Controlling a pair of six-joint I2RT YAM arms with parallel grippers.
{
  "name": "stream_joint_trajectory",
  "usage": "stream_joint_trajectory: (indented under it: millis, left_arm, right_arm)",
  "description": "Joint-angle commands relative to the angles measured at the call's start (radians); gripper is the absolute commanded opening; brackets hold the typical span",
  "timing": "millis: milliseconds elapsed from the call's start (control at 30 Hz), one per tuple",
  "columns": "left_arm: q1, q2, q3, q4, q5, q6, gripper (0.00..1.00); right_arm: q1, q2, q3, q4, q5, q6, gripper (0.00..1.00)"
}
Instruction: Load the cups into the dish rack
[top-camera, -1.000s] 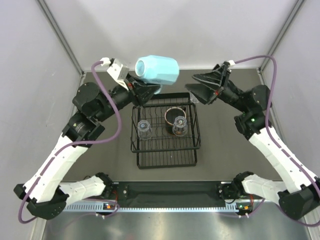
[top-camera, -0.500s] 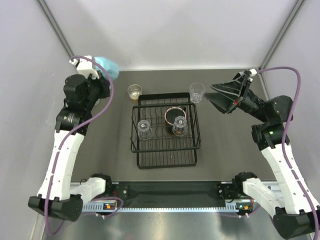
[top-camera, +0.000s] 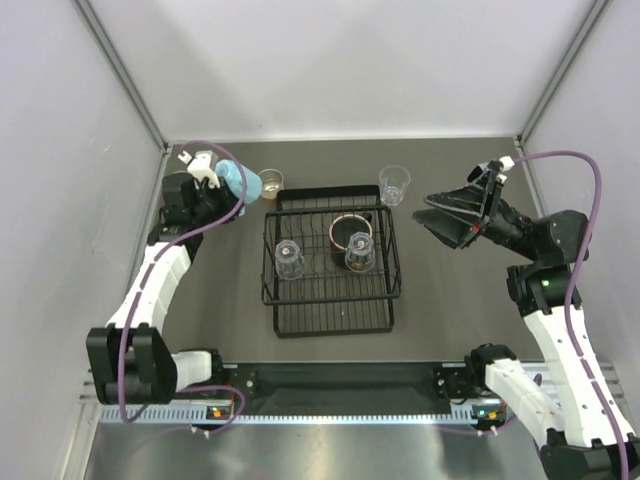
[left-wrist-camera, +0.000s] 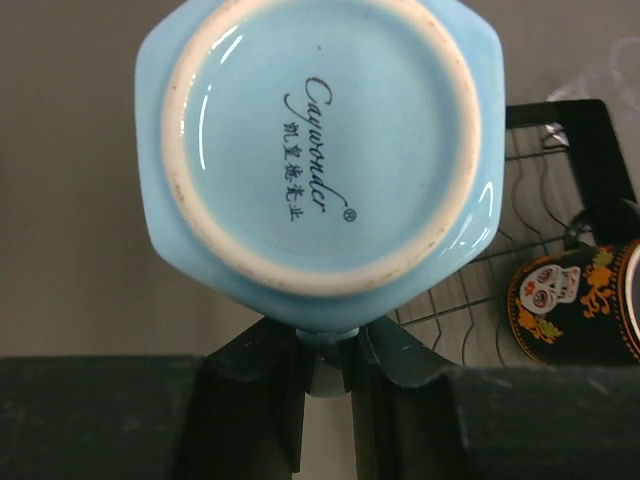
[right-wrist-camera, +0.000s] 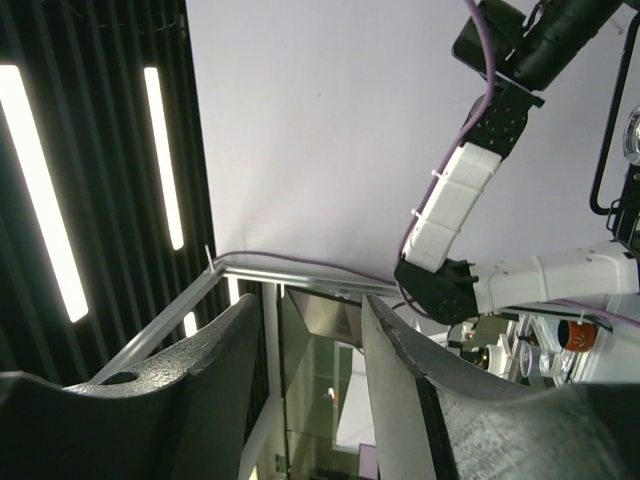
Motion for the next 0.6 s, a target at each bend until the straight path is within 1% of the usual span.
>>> stream_joint_trajectory:
  millis: [0, 67, 100, 167, 233, 300, 467, 500, 533, 567]
  left_arm:
    - [0.08, 0.019, -0.026, 0.422, 0.297, 0.028, 0.0]
    - [0.09, 0.058, -0.01, 0.499, 0.403, 0.034, 0.0]
    - [0.09, 0.102, 0.013, 0.487, 0.515, 0.054, 0.0]
    - [0.088, 0.15, 0.072, 0.461, 0.592, 0.094, 0.0]
    - [0.088, 0.207, 0.089, 0.427, 0.672, 0.118, 0.0]
    - [0.079, 0.234, 0.109, 0.386, 0.709, 0.16, 0.0]
    - [0.041, 0.274, 0.113, 0.314, 0.752, 0.293, 0.0]
    - [0.019, 0.28, 0.124, 0.232, 0.749, 0.336, 0.0]
    - [0.005, 0.287, 0.153, 0.191, 0.714, 0.427, 0.0]
    - [-0.025, 0.306, 0.164, 0.147, 0.708, 0.459, 0.0]
  right_arm:
    - [-0.02, -0.025, -0.007, 0.02, -0.049, 0.077, 0.45]
    - [-0.028, -0.03, -0.007, 0.019, -0.063, 0.081, 0.45]
    - [-0.03, -0.033, -0.007, 0.019, -0.074, 0.084, 0.45]
    - [-0.034, -0.039, -0.008, 0.019, -0.085, 0.095, 0.45]
    - [-0.043, -0.045, -0.01, 0.019, -0.1, 0.109, 0.45]
    - [-0.053, -0.045, -0.01, 0.017, -0.123, 0.114, 0.44]
    - [-0.07, -0.039, 0.002, 0.014, -0.157, 0.126, 0.43]
    - [-0.071, -0.037, 0.007, 0.014, -0.163, 0.126, 0.43]
    - [-0.074, -0.036, 0.016, 0.012, -0.169, 0.123, 0.43]
    - [-0.077, -0.036, 0.018, 0.011, -0.183, 0.121, 0.43]
